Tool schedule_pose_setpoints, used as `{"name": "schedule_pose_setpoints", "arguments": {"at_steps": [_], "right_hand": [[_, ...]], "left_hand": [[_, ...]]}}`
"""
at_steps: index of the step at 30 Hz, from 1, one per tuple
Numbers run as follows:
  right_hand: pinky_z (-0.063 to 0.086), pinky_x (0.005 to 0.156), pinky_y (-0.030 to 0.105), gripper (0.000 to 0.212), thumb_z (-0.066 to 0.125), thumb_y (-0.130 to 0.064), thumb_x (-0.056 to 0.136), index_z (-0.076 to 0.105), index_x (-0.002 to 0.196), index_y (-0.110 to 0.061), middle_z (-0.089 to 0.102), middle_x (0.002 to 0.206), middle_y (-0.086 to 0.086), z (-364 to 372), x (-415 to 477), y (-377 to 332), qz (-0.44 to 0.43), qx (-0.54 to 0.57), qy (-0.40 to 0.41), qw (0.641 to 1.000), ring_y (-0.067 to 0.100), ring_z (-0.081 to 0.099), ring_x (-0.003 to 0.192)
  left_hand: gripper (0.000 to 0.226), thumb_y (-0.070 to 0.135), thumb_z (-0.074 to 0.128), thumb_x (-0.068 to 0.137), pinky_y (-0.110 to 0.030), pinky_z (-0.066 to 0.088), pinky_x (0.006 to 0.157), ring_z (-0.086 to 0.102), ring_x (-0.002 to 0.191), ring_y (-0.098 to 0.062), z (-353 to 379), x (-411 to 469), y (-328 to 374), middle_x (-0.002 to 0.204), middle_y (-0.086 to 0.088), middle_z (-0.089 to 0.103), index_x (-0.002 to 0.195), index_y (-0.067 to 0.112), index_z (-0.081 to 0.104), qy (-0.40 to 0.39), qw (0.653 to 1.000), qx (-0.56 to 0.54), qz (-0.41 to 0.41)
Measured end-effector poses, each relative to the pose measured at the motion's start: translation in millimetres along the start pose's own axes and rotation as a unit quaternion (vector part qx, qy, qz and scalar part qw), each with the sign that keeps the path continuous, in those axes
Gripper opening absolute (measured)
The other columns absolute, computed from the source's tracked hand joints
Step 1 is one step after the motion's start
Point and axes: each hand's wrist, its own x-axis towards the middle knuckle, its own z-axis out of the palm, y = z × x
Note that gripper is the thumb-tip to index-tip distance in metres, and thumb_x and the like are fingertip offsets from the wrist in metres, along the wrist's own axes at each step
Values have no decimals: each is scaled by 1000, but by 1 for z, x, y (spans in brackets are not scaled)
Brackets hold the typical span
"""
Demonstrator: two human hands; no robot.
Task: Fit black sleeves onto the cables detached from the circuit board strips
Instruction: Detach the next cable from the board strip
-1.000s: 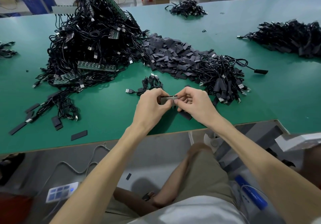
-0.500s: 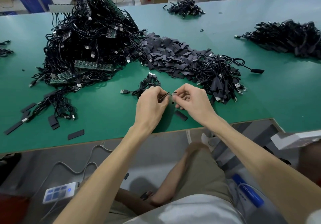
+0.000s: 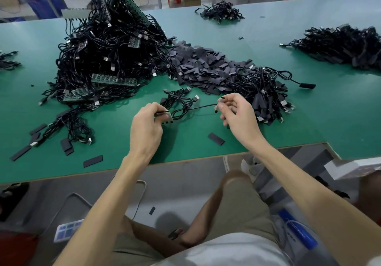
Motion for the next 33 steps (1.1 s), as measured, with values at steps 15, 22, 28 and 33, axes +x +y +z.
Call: {"name": "schedule_pose_setpoints", "arguments": {"at_steps": [15, 22, 28, 33], "right_hand": [[59, 63, 32, 9, 42, -8, 109, 49, 105, -10, 72, 108, 9, -2, 2, 0, 6, 92, 27, 995, 21, 75, 86], [62, 84, 36, 7, 40, -8, 110, 46, 106, -9, 75, 106, 14, 1, 2, 3, -6, 130, 2, 992, 24, 76, 97], [60, 90, 44, 6, 44, -11, 109, 47, 104, -11, 76, 102, 12, 1, 2, 6, 2, 123, 22, 992, 26, 77, 92], [63, 78, 44, 4, 46, -7, 108, 46, 104, -8, 75, 95, 19, 4, -1, 2, 13, 127, -56, 990, 32, 77, 85]], "left_hand": [[47, -22, 49, 87, -31, 57, 85, 68, 93, -4, -16, -2, -8, 98, -1, 68, 87, 22, 65, -157, 984, 10, 80], [39, -24, 53, 86, -17, 53, 79, 66, 88, -7, -25, -7, -3, 92, -1, 68, 86, 12, 69, -191, 978, 0, 79], [33, -11, 62, 91, -22, 51, 82, 65, 86, -3, -33, -3, 6, 90, 6, 67, 84, 21, 66, -262, 961, 30, 81], [28, 56, 65, 90, -31, 44, 81, 53, 86, -9, -32, -1, 17, 83, 22, 56, 91, 29, 59, -247, 941, 184, 142]]}}
